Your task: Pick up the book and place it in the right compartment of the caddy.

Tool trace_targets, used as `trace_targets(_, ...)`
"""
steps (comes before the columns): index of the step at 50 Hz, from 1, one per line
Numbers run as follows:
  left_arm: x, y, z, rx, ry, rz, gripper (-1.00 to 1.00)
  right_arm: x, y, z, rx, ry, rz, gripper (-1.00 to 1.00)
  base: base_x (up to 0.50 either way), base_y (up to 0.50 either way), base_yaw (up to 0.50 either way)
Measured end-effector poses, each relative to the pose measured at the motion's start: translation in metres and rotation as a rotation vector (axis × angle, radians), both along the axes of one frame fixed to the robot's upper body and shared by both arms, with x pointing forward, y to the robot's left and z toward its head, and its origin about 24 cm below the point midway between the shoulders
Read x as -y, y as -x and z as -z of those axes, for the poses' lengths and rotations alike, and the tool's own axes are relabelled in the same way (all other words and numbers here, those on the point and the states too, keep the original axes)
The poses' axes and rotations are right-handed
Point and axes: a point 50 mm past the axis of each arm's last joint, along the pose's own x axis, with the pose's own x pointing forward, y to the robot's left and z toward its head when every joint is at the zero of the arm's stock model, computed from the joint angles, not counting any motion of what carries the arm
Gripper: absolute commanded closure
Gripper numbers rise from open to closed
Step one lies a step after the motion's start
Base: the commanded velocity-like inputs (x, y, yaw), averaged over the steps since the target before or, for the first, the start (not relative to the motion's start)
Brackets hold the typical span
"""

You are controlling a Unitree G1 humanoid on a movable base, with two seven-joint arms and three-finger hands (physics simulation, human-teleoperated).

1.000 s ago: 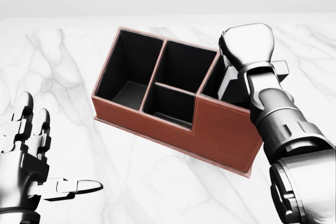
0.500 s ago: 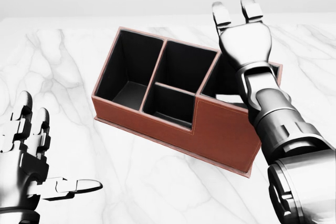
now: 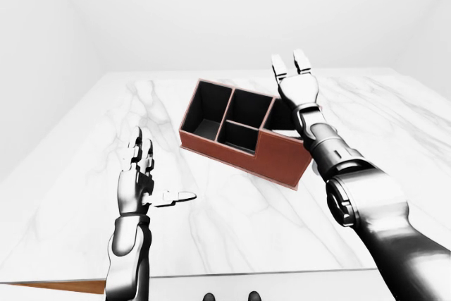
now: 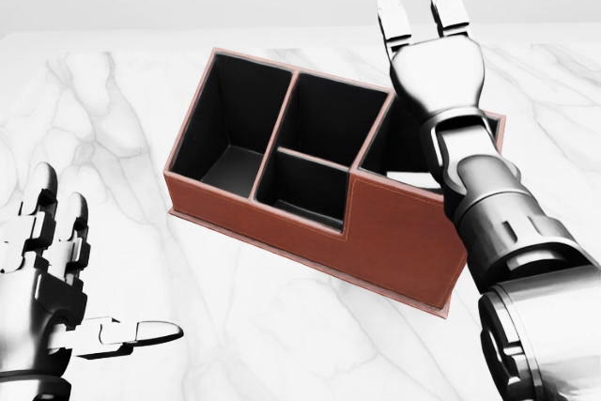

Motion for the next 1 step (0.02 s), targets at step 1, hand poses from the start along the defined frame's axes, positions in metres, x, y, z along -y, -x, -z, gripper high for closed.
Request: trace_targets(1,0.0,0.0,0.0,0.0,0.0,0.0,-1.0,0.0,0.0,-0.0002,0.001,0.0,0.0,-1.0,0.0,0.0,0.0)
